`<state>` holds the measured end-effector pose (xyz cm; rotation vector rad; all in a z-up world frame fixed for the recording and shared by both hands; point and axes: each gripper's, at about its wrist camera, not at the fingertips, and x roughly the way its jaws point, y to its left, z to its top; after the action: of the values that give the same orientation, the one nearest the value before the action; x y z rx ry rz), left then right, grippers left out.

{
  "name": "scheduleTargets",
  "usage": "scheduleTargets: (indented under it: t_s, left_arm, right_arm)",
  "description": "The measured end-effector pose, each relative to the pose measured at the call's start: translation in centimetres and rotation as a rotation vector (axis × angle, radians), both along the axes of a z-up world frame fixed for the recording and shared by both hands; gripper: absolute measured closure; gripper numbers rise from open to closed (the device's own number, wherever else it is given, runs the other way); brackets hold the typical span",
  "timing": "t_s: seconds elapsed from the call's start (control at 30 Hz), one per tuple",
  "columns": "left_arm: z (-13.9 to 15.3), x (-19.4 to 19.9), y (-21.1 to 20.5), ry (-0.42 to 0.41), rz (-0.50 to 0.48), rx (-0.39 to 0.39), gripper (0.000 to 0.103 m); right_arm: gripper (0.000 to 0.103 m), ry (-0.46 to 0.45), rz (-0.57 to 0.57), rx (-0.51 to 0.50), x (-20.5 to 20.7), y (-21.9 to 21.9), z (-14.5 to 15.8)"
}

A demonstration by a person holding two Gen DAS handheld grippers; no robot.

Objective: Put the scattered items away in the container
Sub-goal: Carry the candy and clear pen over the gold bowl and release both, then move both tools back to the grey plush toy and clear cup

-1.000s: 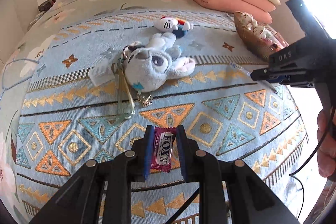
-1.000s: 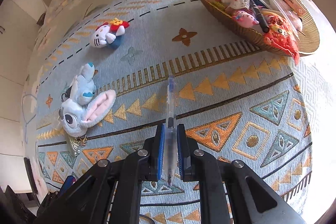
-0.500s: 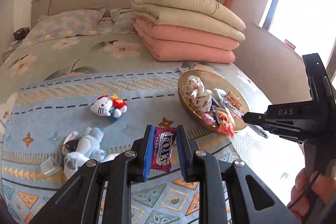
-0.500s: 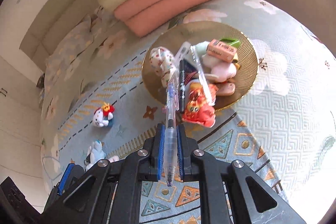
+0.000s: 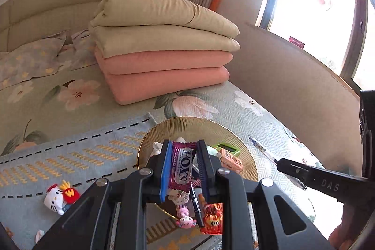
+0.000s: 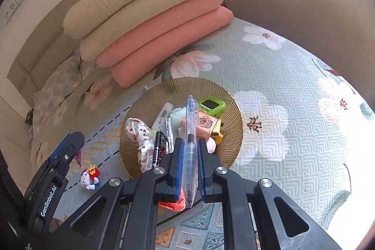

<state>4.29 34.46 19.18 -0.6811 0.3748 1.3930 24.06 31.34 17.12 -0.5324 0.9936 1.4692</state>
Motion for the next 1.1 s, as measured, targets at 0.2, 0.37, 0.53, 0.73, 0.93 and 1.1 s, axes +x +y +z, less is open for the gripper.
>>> scheduleTargets:
  t_s: [0.2,0.37,0.53,0.73,0.93,1.1]
  left_arm:
    - [-4.2,0.5,3.7,-0.079,-0.034,-0.115,0.085]
    - [-4.8,0.6,2.9,-0.078,-0.064,-0.094,0.085]
    - [-5.7,0.5,3.6,-0.093,-0.069,-0.130,0.080]
    - [-6.2,-1.8,1.3,-0.174,-0.016,-0.158,0.048]
    - [-4.8,-6.2,-7.2,-0.300,0.067,-0.166,0.048]
    - [-2.9,-11.2,-18.3,-0.266,0.250,-0.199,0.048]
  right_arm:
    - [0.091,-0.014,0.052,-0.019,-2.0,1.4,-2.2]
    - [0.091,-0.031,0.068,-0.014,-2.5,1.9,-2.7]
    - [0.089,-0.040,0.060,-0.035,-2.8,2.8,-3.6]
    - [0.051,0.016,0.033,-0.106,-1.3,1.7,-4.5]
    - [0.051,0.040,0.044,-0.172,-0.3,-3.0,-4.5]
    - [0.047,-0.004,0.157,-0.214,-2.3,-8.0,-4.5]
